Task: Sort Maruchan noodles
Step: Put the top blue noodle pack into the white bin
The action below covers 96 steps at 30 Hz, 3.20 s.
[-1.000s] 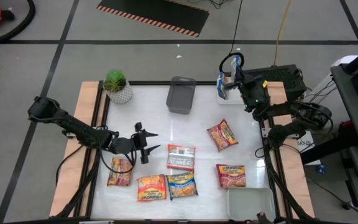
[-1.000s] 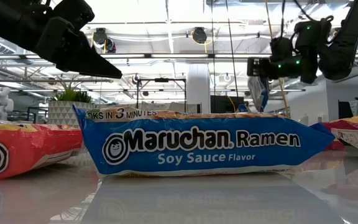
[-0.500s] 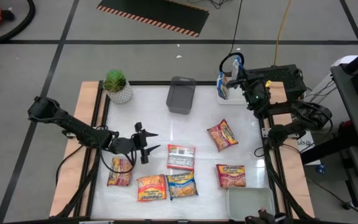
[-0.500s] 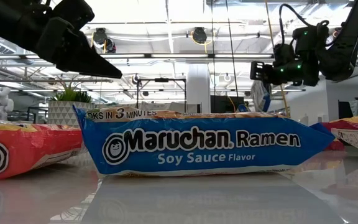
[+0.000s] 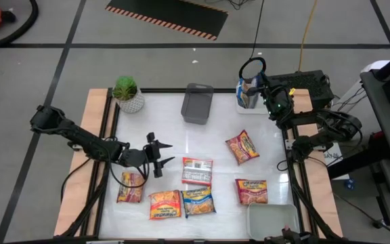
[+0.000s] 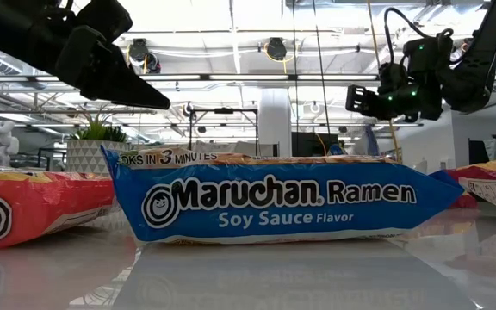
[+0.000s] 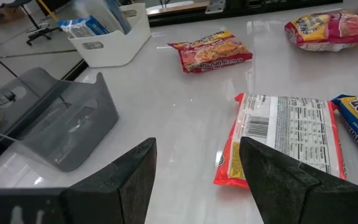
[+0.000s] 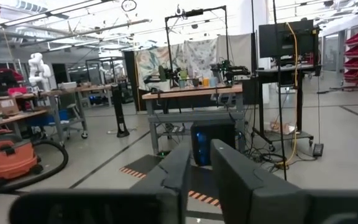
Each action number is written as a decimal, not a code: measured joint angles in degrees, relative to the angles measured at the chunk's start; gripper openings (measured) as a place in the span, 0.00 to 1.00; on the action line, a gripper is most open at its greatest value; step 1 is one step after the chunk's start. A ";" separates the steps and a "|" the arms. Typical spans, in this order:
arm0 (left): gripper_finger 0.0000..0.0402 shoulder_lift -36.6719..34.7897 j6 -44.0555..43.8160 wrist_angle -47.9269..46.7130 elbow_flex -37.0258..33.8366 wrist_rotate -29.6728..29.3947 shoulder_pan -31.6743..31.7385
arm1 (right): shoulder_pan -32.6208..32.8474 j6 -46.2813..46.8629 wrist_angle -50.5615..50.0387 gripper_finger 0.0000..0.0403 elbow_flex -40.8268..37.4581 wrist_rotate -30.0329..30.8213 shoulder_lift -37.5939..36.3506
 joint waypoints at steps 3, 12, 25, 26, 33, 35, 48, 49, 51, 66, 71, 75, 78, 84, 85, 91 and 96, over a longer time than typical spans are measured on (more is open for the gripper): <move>0.59 0.00 0.03 0.01 0.00 0.00 0.00 | 0.19 0.81 -0.09 0.22 0.00 -0.04 0.00; 0.59 0.00 -0.46 -0.02 0.00 0.02 0.00 | 4.42 2.80 -2.23 0.43 0.00 0.03 -0.02; 0.59 0.00 -3.06 -0.13 0.00 0.17 0.00 | 13.10 -6.82 -10.71 0.48 -0.02 16.24 -2.02; 0.59 0.00 -3.06 -0.13 0.01 0.17 0.00 | 13.80 -8.55 -12.81 0.47 0.05 19.14 -3.13; 0.59 0.00 -3.21 -0.17 0.02 0.17 0.00 | 16.46 -5.65 -57.70 0.35 11.83 31.52 -10.72; 0.59 0.00 -3.55 -0.17 0.00 0.15 0.00 | 16.26 1.37 -70.03 0.31 16.09 29.93 -10.90; 0.59 0.00 -4.42 -0.13 0.02 0.22 -1.12 | 8.39 15.48 -80.46 0.15 17.73 17.44 -7.03; 0.59 0.00 -4.23 -0.13 0.02 0.20 -1.01 | 7.89 15.68 -80.39 0.15 17.73 16.27 -5.89; 0.59 0.00 -3.71 -0.10 0.02 0.18 -0.80 | 6.87 16.09 -80.94 0.15 17.73 14.77 -3.37; 0.59 0.00 -3.02 -0.04 0.02 0.16 -0.76 | 1.95 16.02 -80.02 0.15 17.79 13.88 6.12; 0.59 0.00 -3.36 -0.07 0.02 0.16 -0.96 | 1.80 16.36 -81.10 0.15 17.68 16.49 4.76; 0.59 0.00 -3.46 -0.06 0.02 0.16 -1.27 | 1.72 16.47 -79.55 0.15 17.66 10.92 4.42; 0.59 0.00 -4.21 -0.08 0.02 0.15 -1.27 | 1.05 16.09 -79.30 0.15 17.70 5.93 4.26; 0.59 0.00 -4.52 -0.08 0.02 0.15 -1.25 | 0.67 15.54 -77.45 0.15 17.79 0.69 4.22; 0.59 0.00 -4.50 -0.08 0.02 0.15 -1.25 | 0.82 15.54 -76.85 0.15 17.77 0.25 4.26; 0.59 0.00 -4.29 -0.10 0.02 0.15 -1.25 | 1.09 15.19 -74.86 0.15 17.75 -3.17 4.33; 0.59 0.00 -4.50 -0.10 0.02 0.15 -1.27 | 0.66 16.36 -79.59 0.15 17.76 3.24 4.29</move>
